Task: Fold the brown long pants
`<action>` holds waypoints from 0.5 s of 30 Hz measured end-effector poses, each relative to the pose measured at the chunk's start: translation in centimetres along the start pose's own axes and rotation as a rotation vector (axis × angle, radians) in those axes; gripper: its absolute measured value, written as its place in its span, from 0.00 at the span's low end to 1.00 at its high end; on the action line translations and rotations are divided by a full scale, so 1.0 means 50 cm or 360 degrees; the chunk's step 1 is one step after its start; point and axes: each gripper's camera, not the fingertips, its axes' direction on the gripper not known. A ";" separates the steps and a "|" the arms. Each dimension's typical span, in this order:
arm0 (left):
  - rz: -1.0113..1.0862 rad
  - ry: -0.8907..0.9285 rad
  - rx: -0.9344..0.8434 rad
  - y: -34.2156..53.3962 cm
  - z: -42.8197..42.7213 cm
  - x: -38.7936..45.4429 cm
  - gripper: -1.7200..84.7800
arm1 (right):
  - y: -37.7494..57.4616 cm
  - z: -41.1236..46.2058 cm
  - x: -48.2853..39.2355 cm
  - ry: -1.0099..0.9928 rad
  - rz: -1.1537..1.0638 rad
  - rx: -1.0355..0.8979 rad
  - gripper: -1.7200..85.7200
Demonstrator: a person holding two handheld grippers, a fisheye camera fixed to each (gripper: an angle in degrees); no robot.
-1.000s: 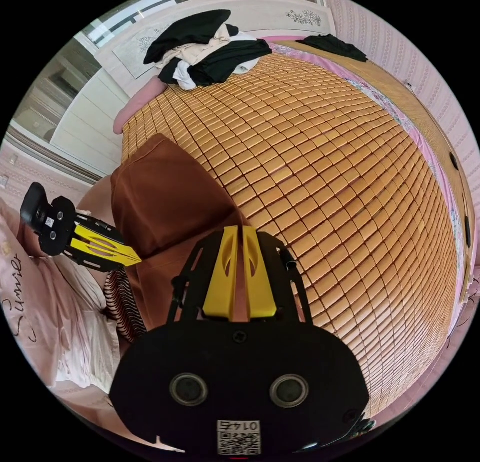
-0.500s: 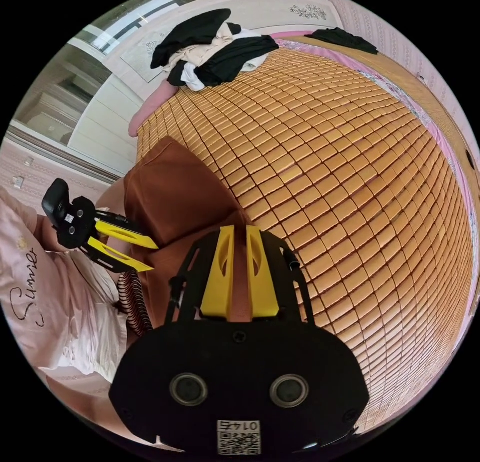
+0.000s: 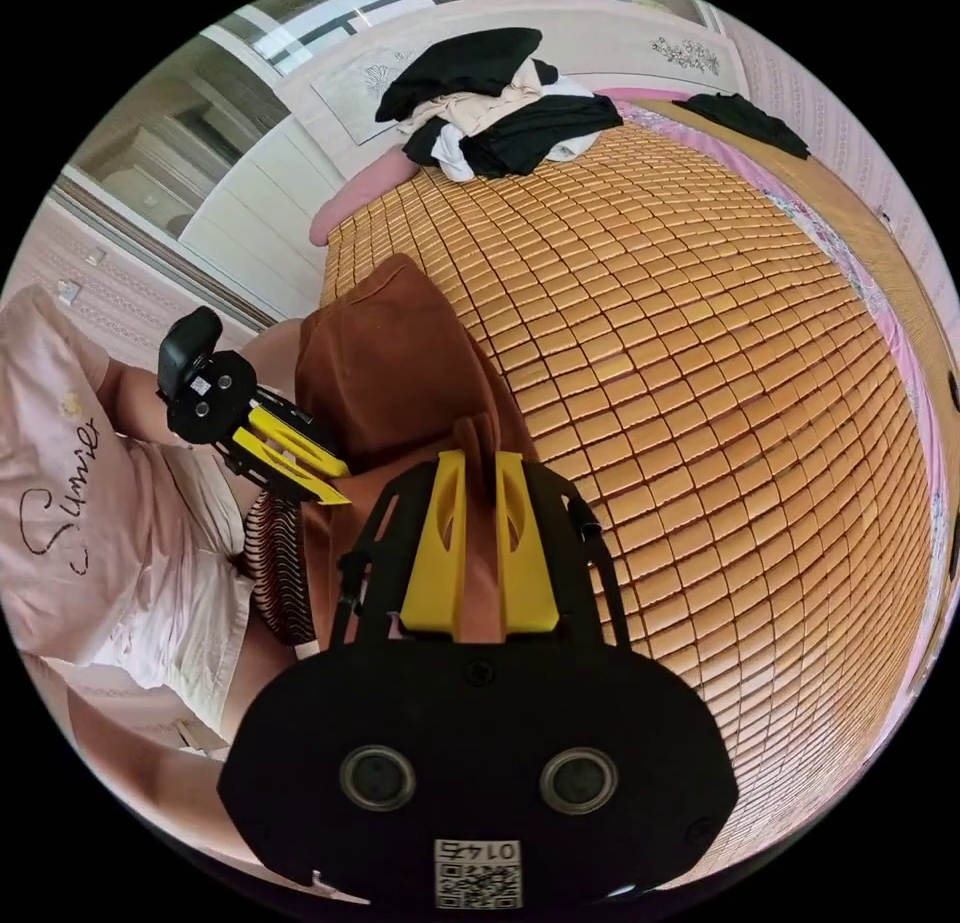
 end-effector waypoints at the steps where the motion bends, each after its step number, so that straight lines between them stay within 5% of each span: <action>1: 0.0034 0.0015 0.0060 0.011 -0.023 0.011 0.06 | 0.019 -0.026 -0.013 0.0028 -0.0004 0.0046 0.08; 9: 0.0196 -0.0020 0.0269 0.054 -0.121 0.068 0.04 | 0.072 -0.083 -0.051 0.0082 0.0021 0.0115 0.06; 15: 0.0236 0.0300 0.0439 0.106 -0.260 0.073 0.04 | 0.045 -0.156 -0.117 -0.0020 -0.0216 0.0216 0.05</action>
